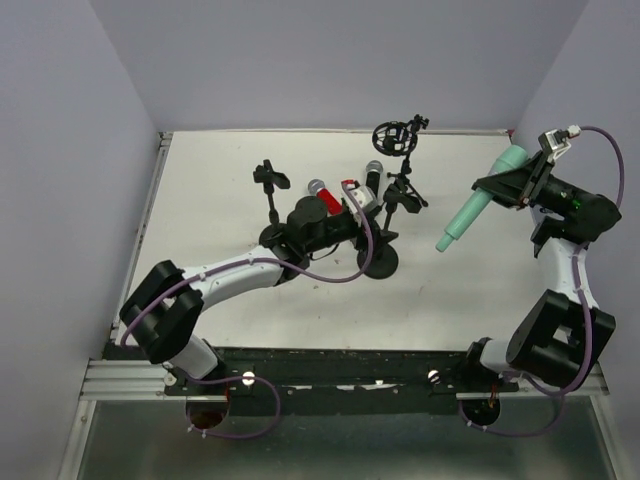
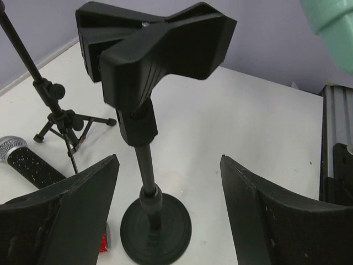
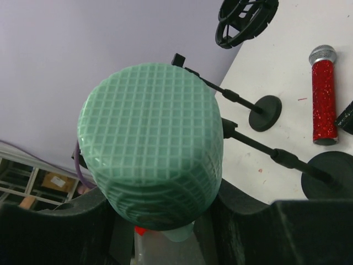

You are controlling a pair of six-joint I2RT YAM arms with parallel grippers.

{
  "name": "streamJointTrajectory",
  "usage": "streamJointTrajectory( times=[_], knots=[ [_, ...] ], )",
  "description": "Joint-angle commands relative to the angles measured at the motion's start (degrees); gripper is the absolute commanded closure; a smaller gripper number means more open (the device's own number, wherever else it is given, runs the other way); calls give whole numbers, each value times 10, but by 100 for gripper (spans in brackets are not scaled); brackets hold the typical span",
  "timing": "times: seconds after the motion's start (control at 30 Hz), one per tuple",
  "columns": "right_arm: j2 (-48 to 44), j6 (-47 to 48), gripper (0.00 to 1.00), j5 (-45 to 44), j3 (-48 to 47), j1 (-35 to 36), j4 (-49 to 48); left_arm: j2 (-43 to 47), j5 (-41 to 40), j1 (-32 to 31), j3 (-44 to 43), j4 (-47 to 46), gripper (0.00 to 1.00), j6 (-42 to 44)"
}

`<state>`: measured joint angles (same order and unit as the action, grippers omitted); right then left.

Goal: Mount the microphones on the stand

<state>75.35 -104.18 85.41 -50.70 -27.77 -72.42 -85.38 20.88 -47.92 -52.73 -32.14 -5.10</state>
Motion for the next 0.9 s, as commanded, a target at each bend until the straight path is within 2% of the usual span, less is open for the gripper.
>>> streamJointTrajectory(
  times=[0.0, 0.17, 0.3, 0.4, 0.47, 0.53, 0.6, 0.73, 0.83, 0.87],
  knots=[
    [-12, -40, 99, 40, -11, -3, -299, -39, -61, -11, -35, -61, 19, 11],
    [22, -57, 100, -33, -34, -2, -255, -72, -94, -12, -56, -44, 32, -6],
    [80, -109, 99, -74, -78, -1, -267, -85, -116, -13, -62, -42, 39, -19],
    [103, -85, 99, -91, -102, 0, -213, -93, -121, -14, -67, -43, 43, -29],
    [92, -3, 100, -109, -97, -1, -81, -98, -124, -16, -71, -41, 46, -34],
    [64, 149, 100, -132, -99, 5, 113, -101, -127, -23, -71, -42, 47, -37],
    [33, 248, 100, -154, -113, 18, 252, -103, -131, -26, -71, -46, 48, -40],
    [-5, 304, 100, -200, -107, 37, 322, -109, -137, -28, -69, -56, 55, -52],
    [-36, 493, 100, -268, -136, 37, 552, -110, -144, -30, -68, -55, 62, -58],
    [-47, 523, 100, -290, -139, 37, 589, -110, -148, -31, -67, -57, 67, -58]
  ],
)
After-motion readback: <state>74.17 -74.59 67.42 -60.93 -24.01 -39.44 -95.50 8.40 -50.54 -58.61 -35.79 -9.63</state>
